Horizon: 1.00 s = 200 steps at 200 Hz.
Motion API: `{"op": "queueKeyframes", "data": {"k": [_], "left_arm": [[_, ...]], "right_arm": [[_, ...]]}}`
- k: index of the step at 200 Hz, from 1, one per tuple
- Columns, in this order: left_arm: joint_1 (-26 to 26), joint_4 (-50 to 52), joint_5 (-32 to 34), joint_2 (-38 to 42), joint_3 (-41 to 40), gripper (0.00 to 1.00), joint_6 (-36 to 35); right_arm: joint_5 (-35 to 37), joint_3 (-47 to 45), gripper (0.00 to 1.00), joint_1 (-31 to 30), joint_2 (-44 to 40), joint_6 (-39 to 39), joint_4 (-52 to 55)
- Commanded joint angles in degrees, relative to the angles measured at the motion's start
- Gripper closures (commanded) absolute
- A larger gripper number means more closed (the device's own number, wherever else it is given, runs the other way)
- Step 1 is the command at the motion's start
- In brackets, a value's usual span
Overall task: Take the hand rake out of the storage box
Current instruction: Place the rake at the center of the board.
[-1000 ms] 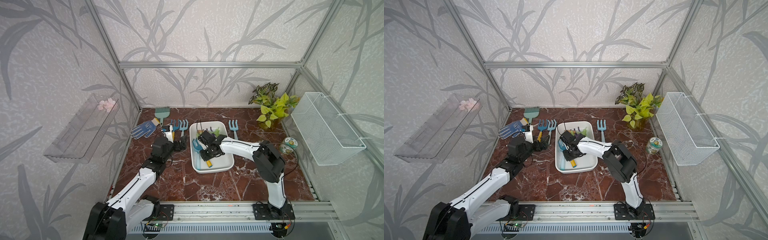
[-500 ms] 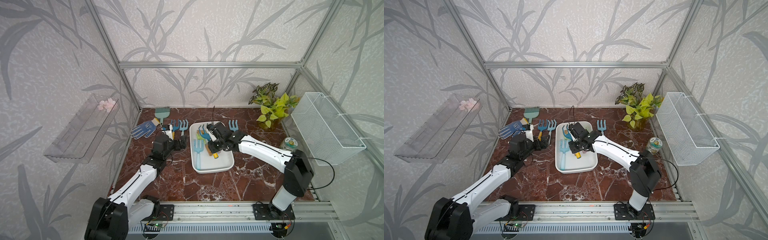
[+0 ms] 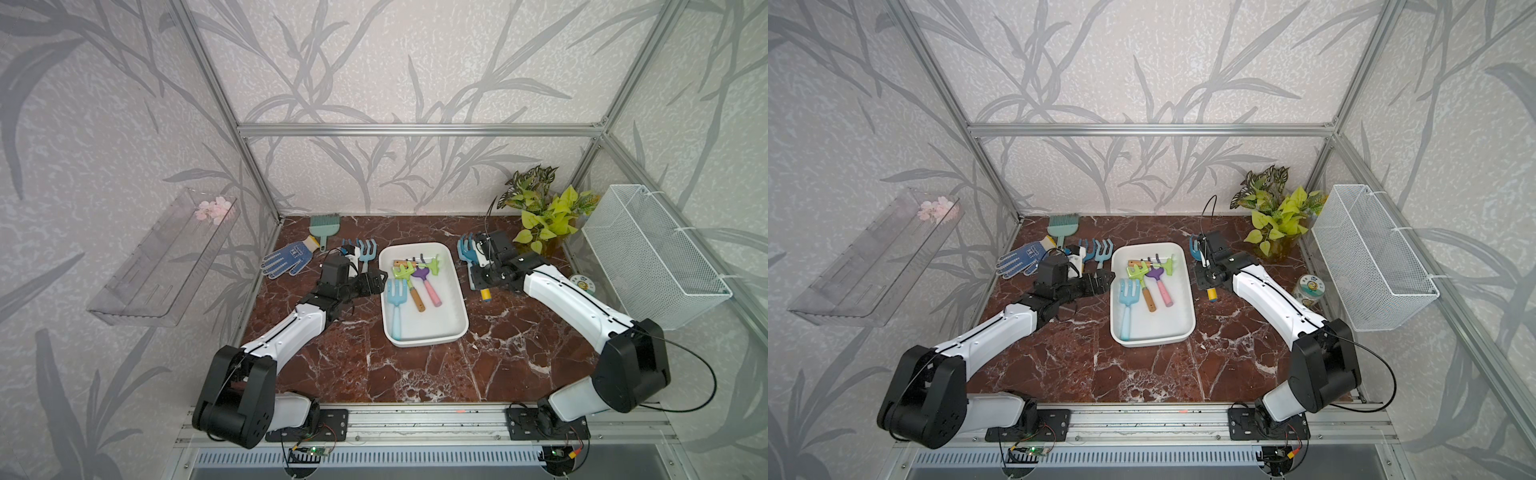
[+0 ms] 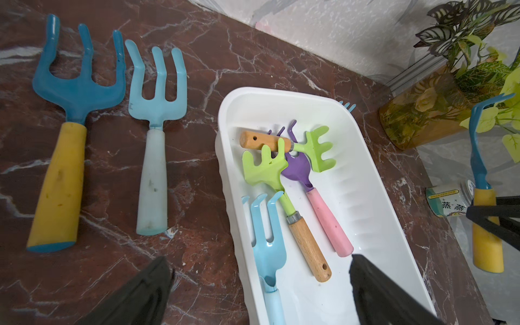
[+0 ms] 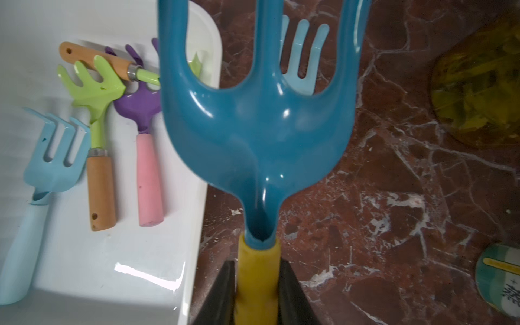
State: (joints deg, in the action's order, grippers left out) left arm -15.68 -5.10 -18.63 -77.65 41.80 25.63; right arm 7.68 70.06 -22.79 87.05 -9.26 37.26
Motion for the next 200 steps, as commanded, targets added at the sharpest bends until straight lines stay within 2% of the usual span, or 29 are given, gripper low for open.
{"op": "queueKeyframes", "data": {"k": [1,75,162,183,200], "left_arm": [[-0.04,0.13,-2.87,-2.51,3.37,0.0,0.71],[-0.92,-4.6,-8.42,-11.65,8.98,0.0,-0.03],[-2.14,-9.4,-13.33,-18.04,14.21,0.0,0.49],[-2.51,-8.0,-11.52,-16.66,13.99,0.0,-0.06],[-2.51,-3.67,-5.49,-13.1,12.99,0.0,-0.83]], "right_arm": [[0.09,0.23,0.8,3.6,1.42,2.2,0.08],[-3.49,7.89,0.8,13.01,15.16,5.3,-0.52],[-4.78,18.95,0.78,15.14,29.34,6.96,0.35],[-4.94,20.67,0.78,15.39,31.12,6.97,0.67],[-5.05,21.51,0.77,15.55,32.2,6.97,0.76]]}}
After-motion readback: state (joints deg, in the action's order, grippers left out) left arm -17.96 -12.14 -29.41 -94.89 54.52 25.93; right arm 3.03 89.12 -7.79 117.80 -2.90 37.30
